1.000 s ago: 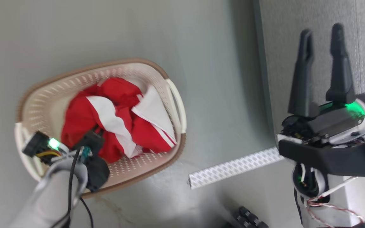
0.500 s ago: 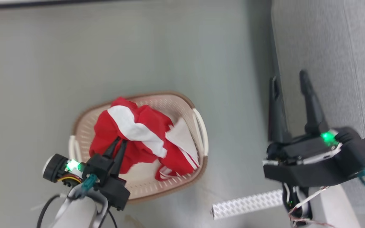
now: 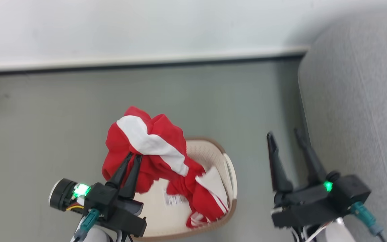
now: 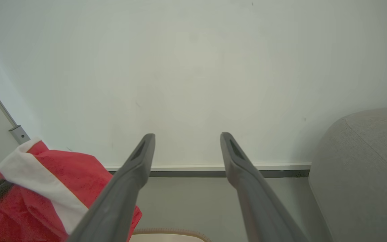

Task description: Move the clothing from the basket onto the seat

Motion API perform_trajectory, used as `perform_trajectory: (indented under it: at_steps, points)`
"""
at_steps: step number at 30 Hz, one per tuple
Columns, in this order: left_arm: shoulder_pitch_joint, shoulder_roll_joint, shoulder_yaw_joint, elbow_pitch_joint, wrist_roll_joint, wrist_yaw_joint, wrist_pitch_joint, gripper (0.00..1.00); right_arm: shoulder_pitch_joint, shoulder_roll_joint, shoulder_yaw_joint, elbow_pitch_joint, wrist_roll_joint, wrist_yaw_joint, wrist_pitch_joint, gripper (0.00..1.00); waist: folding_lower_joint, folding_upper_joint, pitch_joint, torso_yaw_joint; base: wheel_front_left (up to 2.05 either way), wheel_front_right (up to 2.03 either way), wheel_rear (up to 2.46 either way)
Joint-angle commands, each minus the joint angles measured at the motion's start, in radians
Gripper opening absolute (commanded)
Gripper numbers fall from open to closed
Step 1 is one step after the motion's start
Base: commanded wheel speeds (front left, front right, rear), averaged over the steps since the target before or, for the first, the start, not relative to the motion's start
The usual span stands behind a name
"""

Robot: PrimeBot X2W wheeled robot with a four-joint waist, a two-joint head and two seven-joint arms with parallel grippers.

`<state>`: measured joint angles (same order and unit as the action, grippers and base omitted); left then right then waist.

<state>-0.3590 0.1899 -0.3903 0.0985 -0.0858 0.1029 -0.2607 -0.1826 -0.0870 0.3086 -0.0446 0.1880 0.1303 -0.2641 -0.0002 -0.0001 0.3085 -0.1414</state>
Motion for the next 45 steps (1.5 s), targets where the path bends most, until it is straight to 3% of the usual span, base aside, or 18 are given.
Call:
perform_trajectory:
  at_steps: [1, 10, 15, 24, 31, 39, 40, 42, 45]
  points:
    - [0.034, -0.003, 0.017, -0.023, 0.001, 0.004, -0.005, 0.00, 0.034, -0.014, 0.019, 0.016, 0.012, 0.001, -0.001, 1.00, 0.0002, 0.0001, -0.136, 0.055, 0.00, 0.00, 0.00]
    - [0.081, -0.024, 0.065, -0.079, 0.008, -0.002, -0.005, 0.00, 0.097, -0.035, 0.063, 0.045, 0.017, 0.001, -0.001, 1.00, 0.0002, 0.0001, -0.228, 0.068, 0.00, 0.00, 0.00]
    - [0.058, -0.030, 0.048, -0.091, 0.033, -0.037, -0.006, 0.00, 0.094, -0.055, 0.121, 0.034, 0.020, 0.001, -0.001, 1.00, 0.0002, 0.0001, -0.260, 0.067, 0.00, 0.00, 0.00]
    - [-0.054, -0.066, -0.035, -0.038, 0.068, -0.111, -0.006, 0.00, 0.016, -0.129, 0.293, 0.018, 0.027, 0.001, -0.001, 1.00, 0.0002, 0.0001, -0.271, 0.047, 0.00, 0.00, 0.00]
    - [-0.132, -0.099, -0.147, 0.004, 0.092, -0.169, -0.006, 0.00, -0.015, -0.144, 0.317, 0.008, 0.004, 0.001, -0.001, 1.00, 0.0002, 0.0001, -0.268, 0.031, 0.00, 0.00, 0.00]
    - [-0.178, -0.124, -0.272, 0.014, 0.086, -0.199, -0.005, 0.00, -0.023, -0.148, 0.320, 0.025, -0.003, 0.001, -0.001, 1.00, 0.0002, 0.0001, -0.279, 0.008, 0.00, 0.00, 0.00]
    - [-0.179, -0.125, -0.281, 0.017, 0.085, -0.202, -0.005, 0.00, -0.026, -0.147, 0.318, 0.024, -0.008, 0.001, -0.001, 0.62, 0.0002, 0.0001, -0.280, 0.006, 0.00, 0.00, 0.00]
    - [-0.185, -0.127, -0.292, 0.023, 0.081, -0.203, -0.005, 0.00, -0.025, -0.149, 0.319, 0.030, -0.016, 0.001, -0.001, 0.00, 0.0002, 0.0001, -0.283, 0.005, 0.00, 0.00, 0.00]
    - [-0.189, -0.129, -0.297, 0.030, 0.076, -0.202, -0.005, 0.00, -0.021, -0.146, 0.308, 0.041, -0.025, 0.001, -0.001, 0.00, 0.0002, 0.0001, -0.286, 0.002, 0.00, 0.00, 0.00]
